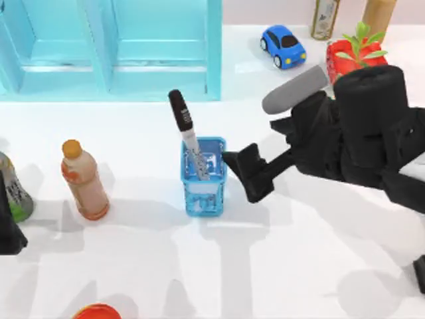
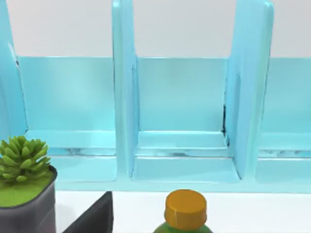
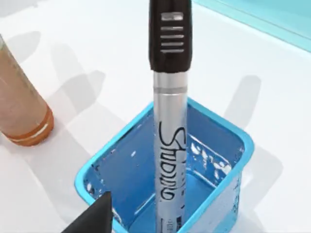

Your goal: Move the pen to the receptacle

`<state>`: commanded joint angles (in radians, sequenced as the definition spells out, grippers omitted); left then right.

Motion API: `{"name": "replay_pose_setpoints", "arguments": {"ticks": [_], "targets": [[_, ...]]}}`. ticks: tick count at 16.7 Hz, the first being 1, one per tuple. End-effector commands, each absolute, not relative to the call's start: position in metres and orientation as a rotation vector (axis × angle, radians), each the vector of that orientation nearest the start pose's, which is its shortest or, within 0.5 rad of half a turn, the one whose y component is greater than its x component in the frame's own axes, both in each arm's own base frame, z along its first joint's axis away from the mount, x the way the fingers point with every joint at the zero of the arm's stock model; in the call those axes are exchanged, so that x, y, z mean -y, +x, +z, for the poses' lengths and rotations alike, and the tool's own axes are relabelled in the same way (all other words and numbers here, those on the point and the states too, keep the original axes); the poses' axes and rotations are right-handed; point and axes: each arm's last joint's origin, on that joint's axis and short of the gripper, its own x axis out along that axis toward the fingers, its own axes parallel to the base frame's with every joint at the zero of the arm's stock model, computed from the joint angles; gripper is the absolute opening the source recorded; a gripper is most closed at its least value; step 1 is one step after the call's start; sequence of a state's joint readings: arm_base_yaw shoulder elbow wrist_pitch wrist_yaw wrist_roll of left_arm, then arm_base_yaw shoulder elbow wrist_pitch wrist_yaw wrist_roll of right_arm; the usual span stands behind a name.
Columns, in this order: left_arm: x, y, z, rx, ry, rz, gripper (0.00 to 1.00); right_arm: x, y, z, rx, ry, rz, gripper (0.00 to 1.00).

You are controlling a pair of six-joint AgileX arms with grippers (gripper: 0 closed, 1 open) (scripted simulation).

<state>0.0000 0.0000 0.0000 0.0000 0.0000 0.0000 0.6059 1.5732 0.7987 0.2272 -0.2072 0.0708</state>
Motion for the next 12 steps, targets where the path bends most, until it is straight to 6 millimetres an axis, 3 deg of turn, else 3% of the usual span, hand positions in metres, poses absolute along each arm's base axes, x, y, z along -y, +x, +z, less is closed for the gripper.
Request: {"name": "replay_pose_setpoints", "arguments": {"ticks": [3, 9, 12], "targets": [[0.001, 0.106, 0.16, 0.0, 0.0, 0.0, 1.0, -0.212, 0.268, 0.171, -0.616, -0.07, 0.829, 1.0], [0.001, 0.106, 0.16, 0.0, 0.0, 0.0, 1.0, -0.213, 0.269, 0.169, -0.621, -0.071, 0.828, 1.0], [0.001, 0.106, 0.16, 0.0, 0.0, 0.0, 1.0, -0.227, 0.28, 0.165, -0.612, -0.069, 0.834, 1.0]]}}
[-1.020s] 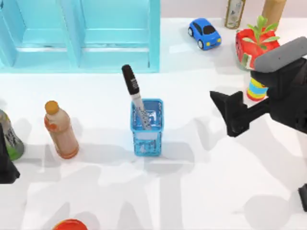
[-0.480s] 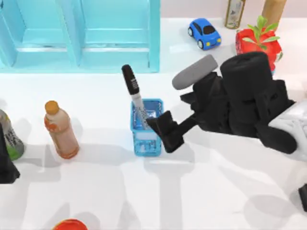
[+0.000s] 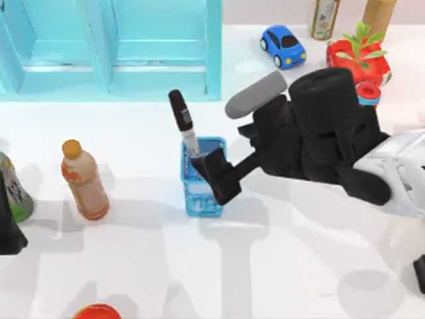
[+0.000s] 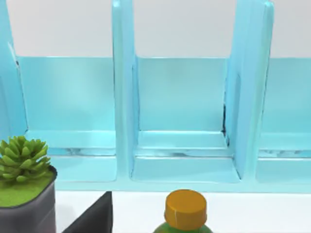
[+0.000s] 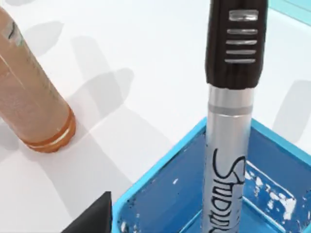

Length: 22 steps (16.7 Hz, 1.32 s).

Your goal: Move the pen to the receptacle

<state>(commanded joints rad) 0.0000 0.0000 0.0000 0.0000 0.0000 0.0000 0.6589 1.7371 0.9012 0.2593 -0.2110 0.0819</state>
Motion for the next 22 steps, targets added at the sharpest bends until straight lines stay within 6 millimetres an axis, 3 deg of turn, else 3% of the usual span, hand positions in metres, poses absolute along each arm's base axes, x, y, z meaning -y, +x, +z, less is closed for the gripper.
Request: {"name": "replay_pose_setpoints", "arguments": {"ticks": [7, 12, 22], "targets": [[0.001, 0.106, 0.16, 0.0, 0.0, 0.0, 1.0, -0.278, 0.317, 0.118, -0.622, -0.072, 0.833, 1.0], [0.001, 0.106, 0.16, 0.0, 0.0, 0.0, 1.0, -0.281, 0.319, 0.116, -0.619, -0.071, 0.833, 1.0], [0.001, 0.106, 0.16, 0.0, 0.0, 0.0, 1.0, -0.281, 0.319, 0.116, -0.619, -0.071, 0.833, 0.25]]}}
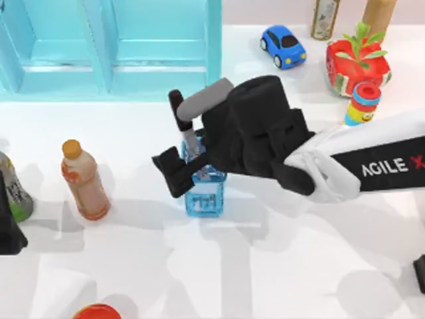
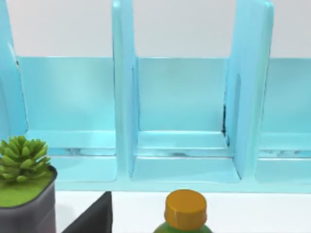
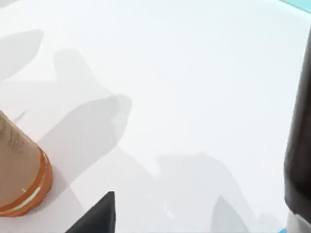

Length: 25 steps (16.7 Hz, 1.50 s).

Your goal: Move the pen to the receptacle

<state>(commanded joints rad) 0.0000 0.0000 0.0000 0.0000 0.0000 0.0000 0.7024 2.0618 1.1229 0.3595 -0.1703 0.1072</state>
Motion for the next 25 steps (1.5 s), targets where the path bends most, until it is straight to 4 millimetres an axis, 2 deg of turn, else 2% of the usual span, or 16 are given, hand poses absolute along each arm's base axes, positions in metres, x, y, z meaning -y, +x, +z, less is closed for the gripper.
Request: {"name": "replay_pose_setpoints", "arguments": {"ticks": [3, 4, 11, 14, 17, 20, 23, 25], "targets": [[0.001, 0.106, 0.16, 0.0, 0.0, 0.0, 1.0, -0.281, 0.319, 0.116, -0.619, -0.071, 0.833, 0.02], [0.001, 0.106, 0.16, 0.0, 0.0, 0.0, 1.0, -0.281, 0.319, 0.116, -0.619, -0.071, 0.833, 0.0], [0.001, 0.106, 0.16, 0.0, 0.0, 0.0, 1.0, -0.281, 0.319, 0.116, -0.619, -0.071, 0.833, 0.0], [0.001, 0.106, 0.16, 0.0, 0.0, 0.0, 1.0, -0.278, 0.321, 0.123, -0.614, -0.065, 0.836, 0.0], [0.001, 0.106, 0.16, 0.0, 0.0, 0.0, 1.0, -0.252, 0.331, 0.15, -0.616, -0.067, 0.83, 0.0], [0.001, 0.106, 0.16, 0.0, 0.0, 0.0, 1.0, -0.211, 0.337, 0.194, -0.632, -0.07, 0.827, 0.0], [0.001, 0.106, 0.16, 0.0, 0.0, 0.0, 1.0, -0.167, 0.329, 0.238, -0.636, -0.068, 0.831, 0.0], [0.001, 0.106, 0.16, 0.0, 0.0, 0.0, 1.0, -0.144, 0.322, 0.258, -0.623, -0.066, 0.835, 0.0]]}}
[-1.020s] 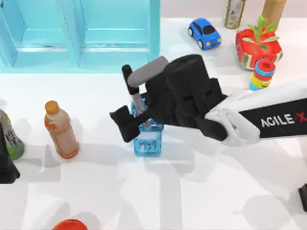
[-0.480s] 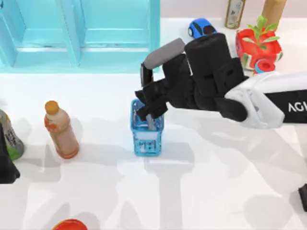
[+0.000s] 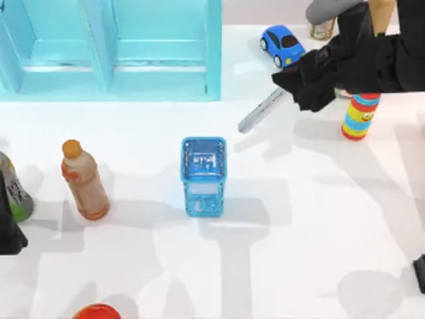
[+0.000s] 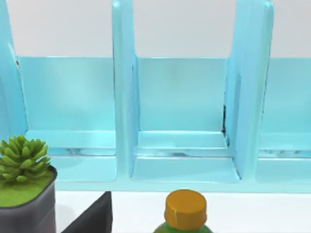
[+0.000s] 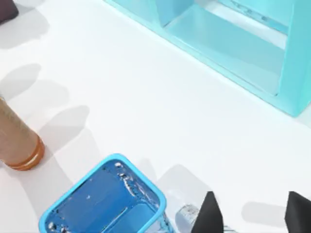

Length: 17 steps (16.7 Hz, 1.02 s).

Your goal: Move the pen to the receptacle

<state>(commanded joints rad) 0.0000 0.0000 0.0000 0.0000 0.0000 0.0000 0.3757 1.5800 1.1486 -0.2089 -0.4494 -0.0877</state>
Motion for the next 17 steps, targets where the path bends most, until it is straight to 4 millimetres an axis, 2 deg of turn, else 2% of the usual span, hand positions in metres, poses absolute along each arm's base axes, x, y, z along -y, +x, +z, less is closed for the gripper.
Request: {"name": "replay_pose_setpoints", "arguments": {"ticks": [2, 7, 9, 11, 13, 15, 17], "targets": [[0.001, 0.106, 0.16, 0.0, 0.0, 0.0, 1.0, -0.133, 0.318, 0.268, -0.615, -0.066, 0.836, 0.0], [0.001, 0.106, 0.16, 0.0, 0.0, 0.0, 1.0, -0.133, 0.318, 0.267, -0.62, -0.065, 0.838, 0.0], [0.001, 0.106, 0.16, 0.0, 0.0, 0.0, 1.0, -0.122, 0.323, 0.27, -0.629, -0.078, 0.806, 0.0], [0.001, 0.106, 0.16, 0.0, 0.0, 0.0, 1.0, -0.097, 0.33, 0.275, -0.653, -0.102, 0.734, 0.0], [0.001, 0.106, 0.16, 0.0, 0.0, 0.0, 1.0, -0.061, 0.333, 0.284, -0.7, -0.129, 0.637, 0.0], [0.001, 0.106, 0.16, 0.0, 0.0, 0.0, 1.0, -0.018, 0.328, 0.295, -0.769, -0.152, 0.528, 0.0], [0.001, 0.106, 0.16, 0.0, 0.0, 0.0, 1.0, 0.025, 0.313, 0.308, -0.847, -0.165, 0.42, 0.0]]}}
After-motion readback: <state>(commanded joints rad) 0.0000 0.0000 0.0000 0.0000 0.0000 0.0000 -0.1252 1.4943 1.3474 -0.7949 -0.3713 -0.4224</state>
